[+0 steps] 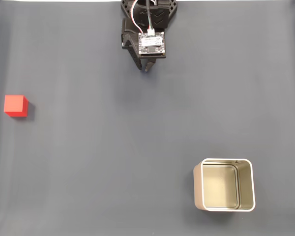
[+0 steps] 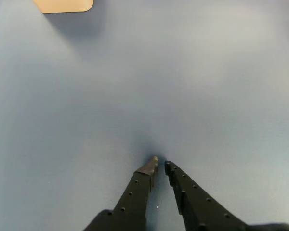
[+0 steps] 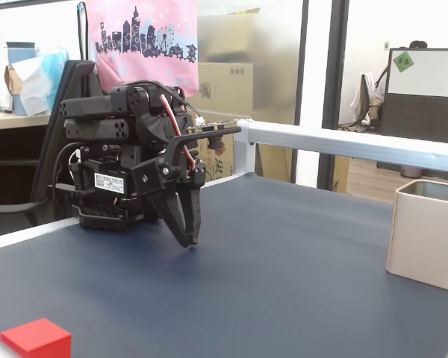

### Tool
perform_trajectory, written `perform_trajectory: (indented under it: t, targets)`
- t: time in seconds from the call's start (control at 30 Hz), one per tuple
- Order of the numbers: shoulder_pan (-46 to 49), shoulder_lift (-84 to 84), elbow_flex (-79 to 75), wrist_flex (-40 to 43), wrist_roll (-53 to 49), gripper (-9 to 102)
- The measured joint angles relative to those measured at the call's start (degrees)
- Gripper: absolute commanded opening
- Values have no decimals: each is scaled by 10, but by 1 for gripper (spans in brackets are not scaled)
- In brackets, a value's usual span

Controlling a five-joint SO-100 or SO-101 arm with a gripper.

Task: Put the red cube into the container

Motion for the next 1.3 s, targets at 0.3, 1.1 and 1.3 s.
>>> perform_trajectory:
  t: [0.3, 1.1, 1.3]
  targets:
    - [0, 0, 0, 0, 0, 0]
    - [18, -256, -165, -255, -12, 0]
    - [63, -366, -330, -172, -57, 0]
